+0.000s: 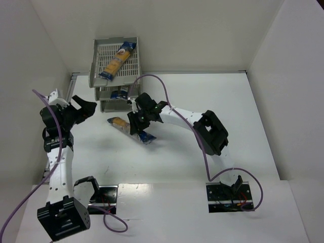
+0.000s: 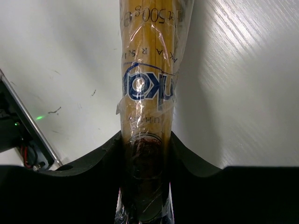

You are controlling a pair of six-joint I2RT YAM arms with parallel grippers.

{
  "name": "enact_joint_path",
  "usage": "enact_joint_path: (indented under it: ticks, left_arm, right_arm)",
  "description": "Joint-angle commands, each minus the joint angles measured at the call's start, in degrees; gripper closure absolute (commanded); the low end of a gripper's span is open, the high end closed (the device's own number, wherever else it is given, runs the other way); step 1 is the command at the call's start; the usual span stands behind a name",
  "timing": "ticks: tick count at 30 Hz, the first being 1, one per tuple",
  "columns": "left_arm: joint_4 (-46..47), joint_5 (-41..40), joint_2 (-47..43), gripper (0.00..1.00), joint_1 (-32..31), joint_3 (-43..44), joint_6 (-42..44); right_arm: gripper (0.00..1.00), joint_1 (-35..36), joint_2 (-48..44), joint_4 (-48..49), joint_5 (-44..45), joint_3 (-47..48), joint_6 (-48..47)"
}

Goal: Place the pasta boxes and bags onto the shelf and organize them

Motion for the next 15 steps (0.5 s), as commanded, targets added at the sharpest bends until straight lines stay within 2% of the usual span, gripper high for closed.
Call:
enact_joint_path:
  ticks: [1, 4, 12, 15]
  left_arm:
    - [-4.10, 17.36, 1.17, 0.01, -0.33, -0.15, 1.71]
    - [-7.97, 23.92, 4.43, 0.01, -4.37, -3.40, 1.18]
    - [-5.78, 22.71, 12.77, 0.00, -10.35, -4.90, -1.19]
    - [-1.75, 22.00, 16.64, 0.00, -13.42, -5.61, -3.47]
  right_arm:
    - [1.00, -0.79, -4.56, 6.28, -3.39, 4.48, 4.02]
    - [1.00, -1.41, -7.98, 7.33, -3.40, 2.56, 4.55]
    - [1.00, -1.93, -12.21, 9.79, -0.85, -0.80, 9.55]
    - [1.00, -1.93, -12.21, 12.08, -2.25, -0.80, 12.36]
